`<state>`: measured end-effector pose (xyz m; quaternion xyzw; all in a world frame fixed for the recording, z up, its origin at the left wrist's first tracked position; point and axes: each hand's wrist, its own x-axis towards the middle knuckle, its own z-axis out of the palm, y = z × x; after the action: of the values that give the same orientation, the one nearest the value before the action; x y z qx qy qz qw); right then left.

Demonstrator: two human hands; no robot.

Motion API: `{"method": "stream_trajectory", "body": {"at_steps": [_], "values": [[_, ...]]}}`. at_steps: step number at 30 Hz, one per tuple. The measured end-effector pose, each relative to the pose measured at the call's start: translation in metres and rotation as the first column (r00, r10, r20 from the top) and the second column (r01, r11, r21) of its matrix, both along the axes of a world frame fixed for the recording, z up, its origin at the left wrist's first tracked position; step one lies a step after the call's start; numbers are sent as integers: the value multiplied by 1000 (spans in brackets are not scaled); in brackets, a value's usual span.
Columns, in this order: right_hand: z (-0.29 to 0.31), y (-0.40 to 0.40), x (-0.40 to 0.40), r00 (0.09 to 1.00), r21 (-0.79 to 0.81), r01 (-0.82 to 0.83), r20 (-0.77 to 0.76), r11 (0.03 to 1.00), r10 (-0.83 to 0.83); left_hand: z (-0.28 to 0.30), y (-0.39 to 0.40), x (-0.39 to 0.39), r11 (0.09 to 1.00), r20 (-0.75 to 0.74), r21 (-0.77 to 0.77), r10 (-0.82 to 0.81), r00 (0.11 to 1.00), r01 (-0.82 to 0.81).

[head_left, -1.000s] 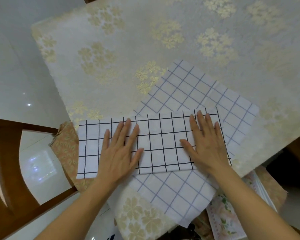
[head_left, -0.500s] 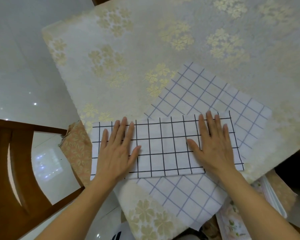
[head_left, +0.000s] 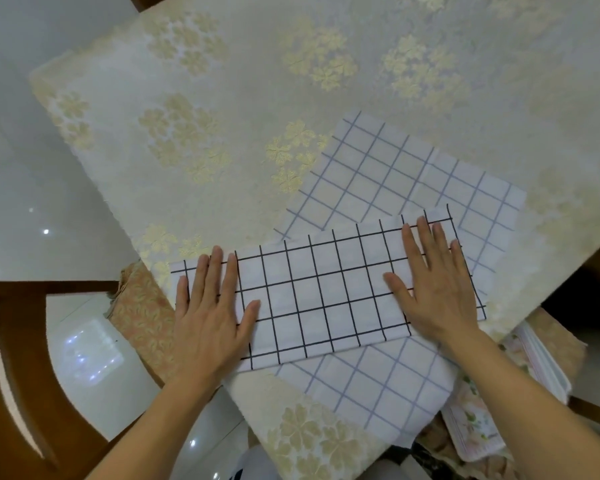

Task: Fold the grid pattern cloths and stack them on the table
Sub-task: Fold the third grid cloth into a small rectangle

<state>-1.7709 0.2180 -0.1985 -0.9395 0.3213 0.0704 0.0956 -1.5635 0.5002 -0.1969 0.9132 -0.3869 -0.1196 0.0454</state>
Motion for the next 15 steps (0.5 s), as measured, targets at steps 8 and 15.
{"method": "stream_trajectory", "body": {"at_steps": [8, 15], "values": [[12, 4, -5, 1000, 22, 11, -20, 1000, -11, 34, -36, -10, 966, -10, -114, -234, 972, 232], [18, 37, -36, 955, 38, 251, 154, 967, -254, 47, -126, -22, 678, -22, -168, -728, 685, 716]]}}
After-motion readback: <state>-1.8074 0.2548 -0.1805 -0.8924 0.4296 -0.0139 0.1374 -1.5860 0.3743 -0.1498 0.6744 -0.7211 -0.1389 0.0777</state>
